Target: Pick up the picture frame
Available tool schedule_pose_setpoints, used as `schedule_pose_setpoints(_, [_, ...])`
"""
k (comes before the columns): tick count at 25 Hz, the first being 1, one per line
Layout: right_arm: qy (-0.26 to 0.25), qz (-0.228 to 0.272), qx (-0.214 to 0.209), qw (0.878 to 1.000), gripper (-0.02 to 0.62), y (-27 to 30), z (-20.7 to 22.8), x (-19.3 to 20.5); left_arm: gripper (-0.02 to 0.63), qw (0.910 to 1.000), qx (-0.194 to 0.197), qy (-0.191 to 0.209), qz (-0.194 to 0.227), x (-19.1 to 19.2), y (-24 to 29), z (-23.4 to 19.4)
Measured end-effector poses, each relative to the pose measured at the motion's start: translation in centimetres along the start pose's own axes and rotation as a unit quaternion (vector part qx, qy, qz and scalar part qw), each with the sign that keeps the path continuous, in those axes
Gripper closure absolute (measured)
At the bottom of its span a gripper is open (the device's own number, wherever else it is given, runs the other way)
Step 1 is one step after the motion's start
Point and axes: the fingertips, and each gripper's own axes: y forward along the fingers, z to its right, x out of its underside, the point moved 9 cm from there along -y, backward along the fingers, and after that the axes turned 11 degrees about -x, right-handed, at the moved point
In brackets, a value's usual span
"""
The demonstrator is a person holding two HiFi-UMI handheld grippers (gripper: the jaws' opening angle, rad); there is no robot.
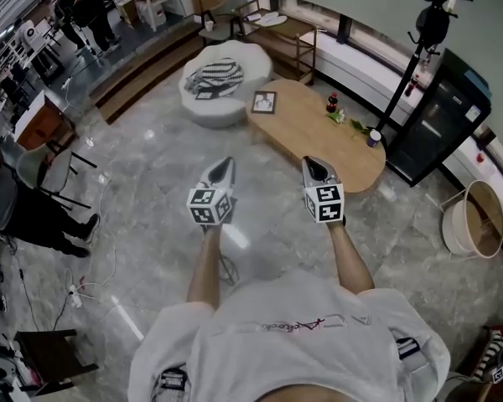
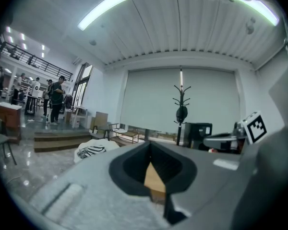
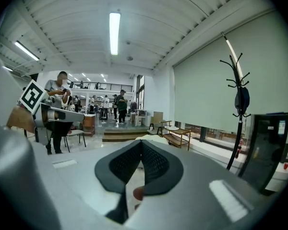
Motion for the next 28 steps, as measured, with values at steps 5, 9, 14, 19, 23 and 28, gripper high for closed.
schedule_pose_setpoints(5, [0.0,-0.003,-0.006,1.0,0.589,-0.2,1.3,0.5,0.606,1.0,-0.005,-0.004,-0.005,0.8,0.5,1.1])
schedule_pose_setpoints(9, [0.003,-0.004,-0.011,1.0,0.589,0.1,2.0,1.3,0.606,0.9999,-0.01,-0.004,-0.009,1.4,1.0,1.4])
schedule_pose_setpoints(14, [0.005,-0.008,-0.015,1.0,0.589,0.7,3.2,1.7,0.606,0.9998,-0.011,-0.004,-0.014,1.6,2.4,1.7])
schedule_pose_setpoints(19, [0.011,-0.008,-0.014,1.0,0.589,1.1,4.2,1.9,0.606,0.9998,-0.012,-0.004,-0.018,1.7,3.3,2.1])
schedule_pose_setpoints(23, [0.012,-0.008,-0.013,1.0,0.589,1.8,5.1,2.0,0.606,0.9998,-0.009,-0.003,-0.018,1.8,4.5,2.2])
schedule_pose_setpoints(28, [0.016,-0.011,-0.011,1.0,0.589,2.8,5.8,2.5,0.606,0.9997,-0.011,-0.003,-0.022,2.2,5.6,1.6])
